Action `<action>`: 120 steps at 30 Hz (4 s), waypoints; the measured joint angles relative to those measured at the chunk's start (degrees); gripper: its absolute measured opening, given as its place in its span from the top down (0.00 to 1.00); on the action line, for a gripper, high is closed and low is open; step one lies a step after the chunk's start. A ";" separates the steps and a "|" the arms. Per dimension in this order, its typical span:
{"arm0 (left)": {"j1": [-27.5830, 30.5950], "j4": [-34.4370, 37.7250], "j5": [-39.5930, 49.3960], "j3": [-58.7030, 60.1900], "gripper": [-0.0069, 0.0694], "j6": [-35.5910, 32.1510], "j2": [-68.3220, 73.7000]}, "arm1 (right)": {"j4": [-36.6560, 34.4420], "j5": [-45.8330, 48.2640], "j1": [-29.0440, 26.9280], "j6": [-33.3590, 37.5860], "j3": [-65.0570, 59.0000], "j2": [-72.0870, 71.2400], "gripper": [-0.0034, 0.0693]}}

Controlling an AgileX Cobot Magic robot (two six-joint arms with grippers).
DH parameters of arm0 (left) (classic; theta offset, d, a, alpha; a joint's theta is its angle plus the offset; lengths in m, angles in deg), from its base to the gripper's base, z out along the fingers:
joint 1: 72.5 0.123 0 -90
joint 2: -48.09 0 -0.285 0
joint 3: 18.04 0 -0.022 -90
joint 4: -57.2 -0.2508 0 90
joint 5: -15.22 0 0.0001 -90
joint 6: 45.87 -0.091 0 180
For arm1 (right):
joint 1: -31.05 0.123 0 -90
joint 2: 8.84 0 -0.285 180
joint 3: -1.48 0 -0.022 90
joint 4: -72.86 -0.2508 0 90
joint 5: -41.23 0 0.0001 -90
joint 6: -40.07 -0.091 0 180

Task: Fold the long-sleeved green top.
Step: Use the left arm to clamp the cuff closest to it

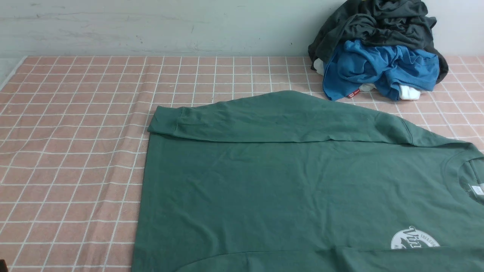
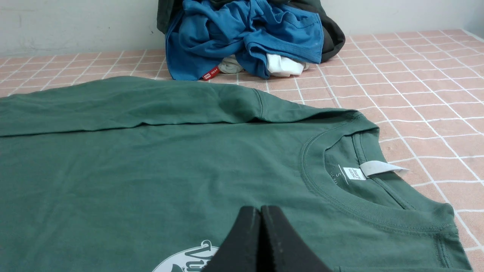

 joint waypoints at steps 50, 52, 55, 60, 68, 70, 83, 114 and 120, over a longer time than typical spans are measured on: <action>0.00 0.00 0.00 0.00 0.91 0.00 0.00 | 1.82 0.00 0.00 -0.29 0.00 0.00 0.97; 0.00 0.00 0.00 0.00 0.91 0.00 0.00 | 1.69 0.00 0.00 -0.41 0.00 0.00 0.97; 0.00 0.00 0.00 0.00 0.91 0.00 0.00 | 1.26 0.00 0.00 -0.43 0.00 0.00 0.97; 0.00 -0.17 -0.02 0.00 0.91 0.00 0.00 | 1.24 0.00 0.00 -0.48 0.00 0.00 0.97; 0.00 4.75 -0.58 0.00 0.91 2.67 0.00 | 1.19 0.00 0.00 -0.48 0.00 0.00 0.97; 0.00 10.04 -1.36 0.11 0.91 5.49 0.00 | 1.12 0.00 0.00 -0.48 0.00 0.00 0.97; 0.00 40.31 -1.74 0.65 0.91 17.46 0.00 | -28.92 0.13 0.00 -6.16 -0.17 0.00 0.97; -7.40 11.43 40.89 -48.07 0.90 -17.60 46.50 | -28.95 16.05 0.32 23.54 32.60 28.88 0.97; -19.42 10.61 42.01 -48.81 0.80 -17.46 59.44 | -23.69 36.18 7.56 24.32 47.26 45.59 0.97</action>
